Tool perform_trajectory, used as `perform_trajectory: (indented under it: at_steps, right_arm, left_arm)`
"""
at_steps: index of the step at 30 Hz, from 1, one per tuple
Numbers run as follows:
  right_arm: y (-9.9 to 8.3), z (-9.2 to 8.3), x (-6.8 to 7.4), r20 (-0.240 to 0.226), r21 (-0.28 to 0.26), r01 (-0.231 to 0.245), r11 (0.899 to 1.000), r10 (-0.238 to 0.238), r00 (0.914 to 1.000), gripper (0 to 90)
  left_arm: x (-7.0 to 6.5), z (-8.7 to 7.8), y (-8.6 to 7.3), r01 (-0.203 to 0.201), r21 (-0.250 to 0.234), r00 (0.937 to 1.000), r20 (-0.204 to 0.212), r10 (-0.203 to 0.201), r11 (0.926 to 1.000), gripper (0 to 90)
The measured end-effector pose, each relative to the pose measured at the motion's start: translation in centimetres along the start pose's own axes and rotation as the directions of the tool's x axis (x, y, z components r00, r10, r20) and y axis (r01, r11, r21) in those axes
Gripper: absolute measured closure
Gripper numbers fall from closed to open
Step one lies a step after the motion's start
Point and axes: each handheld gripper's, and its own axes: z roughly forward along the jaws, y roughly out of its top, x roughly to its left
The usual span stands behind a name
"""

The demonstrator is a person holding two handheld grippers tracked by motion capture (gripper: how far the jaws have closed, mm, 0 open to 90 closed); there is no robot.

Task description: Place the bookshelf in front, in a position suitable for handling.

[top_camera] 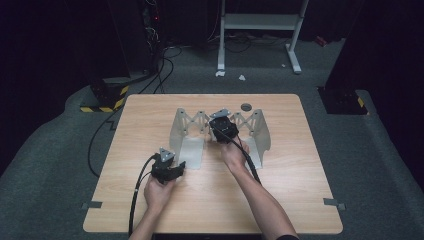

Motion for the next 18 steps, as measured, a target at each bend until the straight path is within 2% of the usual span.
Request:
perform_trajectory:
  at_steps: [6,9,12,13,16,18]
  right_arm:
    - [-2.2,2.6,0.4,0.049,0.098,0.023,0.995,-0.028,0.9984,83.2]
    - [-2.8,3.1,0.1,0.035,0.118,-0.006,0.993,0.002,0.9994,83.2]
    - [-2.6,2.3,-0.2,0.034,0.094,-0.012,0.996,0.009,0.9994,83.7]
    - [-2.3,1.5,-0.5,0.025,0.073,-0.030,0.997,0.028,0.9993,83.9]
    - [-1.4,-0.9,-1.3,0.027,-0.001,-0.041,0.999,0.041,0.9988,84.3]
    - [-1.0,-2.1,-1.7,0.032,-0.030,-0.049,0.998,0.050,0.9983,84.5]
  left_arm:
    - [0.0,0.0,0.0,0.001,0.000,1.0000,0.000,-0.001,1.0000,45.3]
    - [0.0,0.0,0.0,0.003,-0.001,1.0000,0.000,-0.003,1.0000,45.3]
    - [0.0,0.0,0.0,0.003,-0.002,1.0000,0.000,-0.003,1.0000,45.3]
    - [0.0,0.0,0.0,0.002,-0.001,1.0000,0.000,-0.002,1.0000,45.3]
    - [0.0,0.0,0.0,0.002,-0.001,1.0000,0.001,-0.002,1.0000,45.3]
    - [0.0,0.0,0.0,0.000,0.000,1.0000,0.000,0.000,1.0000,45.3]
